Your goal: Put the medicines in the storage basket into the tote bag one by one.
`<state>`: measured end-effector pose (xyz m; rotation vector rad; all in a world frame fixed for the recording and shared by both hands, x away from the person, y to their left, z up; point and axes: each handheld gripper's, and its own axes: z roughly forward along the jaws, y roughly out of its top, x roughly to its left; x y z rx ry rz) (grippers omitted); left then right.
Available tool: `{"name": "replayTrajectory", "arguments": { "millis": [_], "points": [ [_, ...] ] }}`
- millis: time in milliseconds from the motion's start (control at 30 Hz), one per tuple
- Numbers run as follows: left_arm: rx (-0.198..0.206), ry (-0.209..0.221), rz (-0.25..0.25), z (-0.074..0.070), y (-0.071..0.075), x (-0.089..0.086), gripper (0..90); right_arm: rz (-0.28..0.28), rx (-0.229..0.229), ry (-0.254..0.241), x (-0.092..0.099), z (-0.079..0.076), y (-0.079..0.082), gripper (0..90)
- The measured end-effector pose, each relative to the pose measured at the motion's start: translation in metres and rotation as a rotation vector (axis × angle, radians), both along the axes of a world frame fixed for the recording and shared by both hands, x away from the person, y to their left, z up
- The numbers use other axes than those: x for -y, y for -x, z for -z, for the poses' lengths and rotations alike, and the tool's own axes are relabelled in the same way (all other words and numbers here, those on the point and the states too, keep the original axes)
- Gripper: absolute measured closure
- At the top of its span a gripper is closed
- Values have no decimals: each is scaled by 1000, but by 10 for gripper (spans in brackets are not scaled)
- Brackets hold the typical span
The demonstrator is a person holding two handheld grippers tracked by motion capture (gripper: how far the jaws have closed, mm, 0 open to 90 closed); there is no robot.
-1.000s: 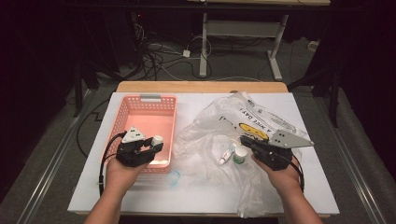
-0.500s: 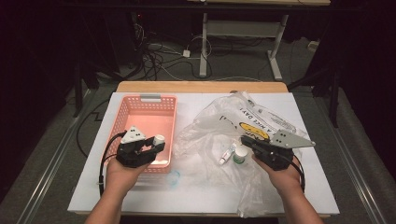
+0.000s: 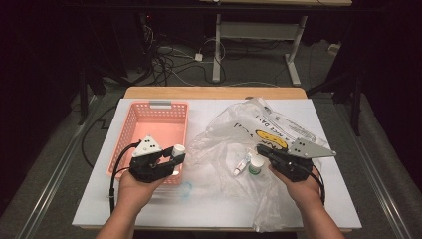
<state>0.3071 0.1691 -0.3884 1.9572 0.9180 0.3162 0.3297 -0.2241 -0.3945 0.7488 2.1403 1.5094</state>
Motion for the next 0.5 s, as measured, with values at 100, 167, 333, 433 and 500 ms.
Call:
{"name": "replayTrajectory", "arguments": {
  "millis": [100,167,333,433,500],
  "points": [
    [-3,14,23,0,3,5,581,-1,0,1,0,0,0,900],
    [-1,23,39,0,6,10,581,-1,2,0,0,0,0,900],
    [9,20,81,-1,13,25,581,0,3,-2,1,-1,1,900],
    [9,24,106,0,16,35,581,3,2,-6,1,-1,0,900],
    [9,15,110,2,16,42,580,0,2,-3,1,0,0,900]
  ]
}}
